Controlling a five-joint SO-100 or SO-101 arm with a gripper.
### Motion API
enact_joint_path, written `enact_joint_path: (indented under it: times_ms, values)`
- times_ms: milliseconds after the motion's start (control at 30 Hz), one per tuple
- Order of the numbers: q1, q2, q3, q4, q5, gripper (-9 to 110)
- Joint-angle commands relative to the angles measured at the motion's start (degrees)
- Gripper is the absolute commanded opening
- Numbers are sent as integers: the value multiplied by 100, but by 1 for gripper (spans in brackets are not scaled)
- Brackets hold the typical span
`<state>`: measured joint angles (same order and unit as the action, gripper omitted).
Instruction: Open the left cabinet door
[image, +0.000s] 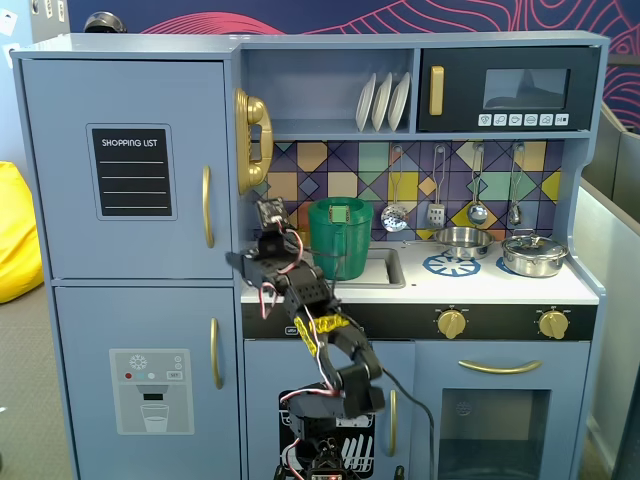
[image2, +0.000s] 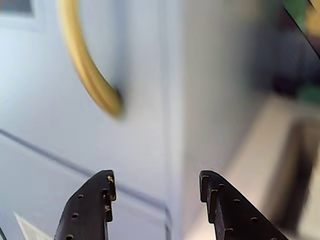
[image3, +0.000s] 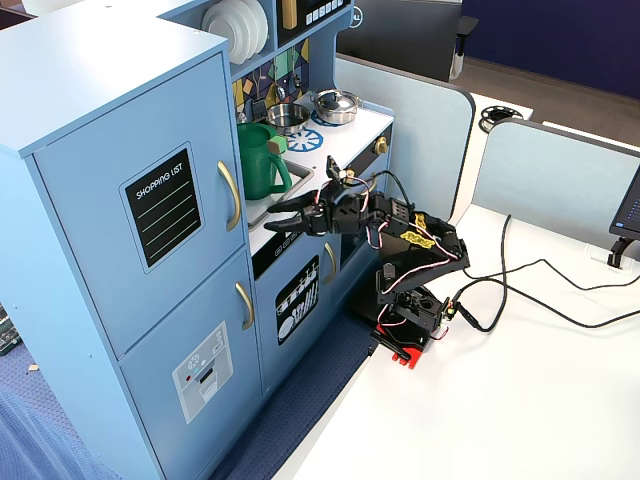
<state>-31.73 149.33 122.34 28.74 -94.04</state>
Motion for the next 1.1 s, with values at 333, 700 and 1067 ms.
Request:
enact_joint_path:
  times_ms: [333,700,1067]
  values:
    - [-457,-1257,-1723,-940,-53,20]
    - [-721,-1723,-1863,-1547,-264,19]
    - [-1248,-2013,-1758,-1916,-659,19]
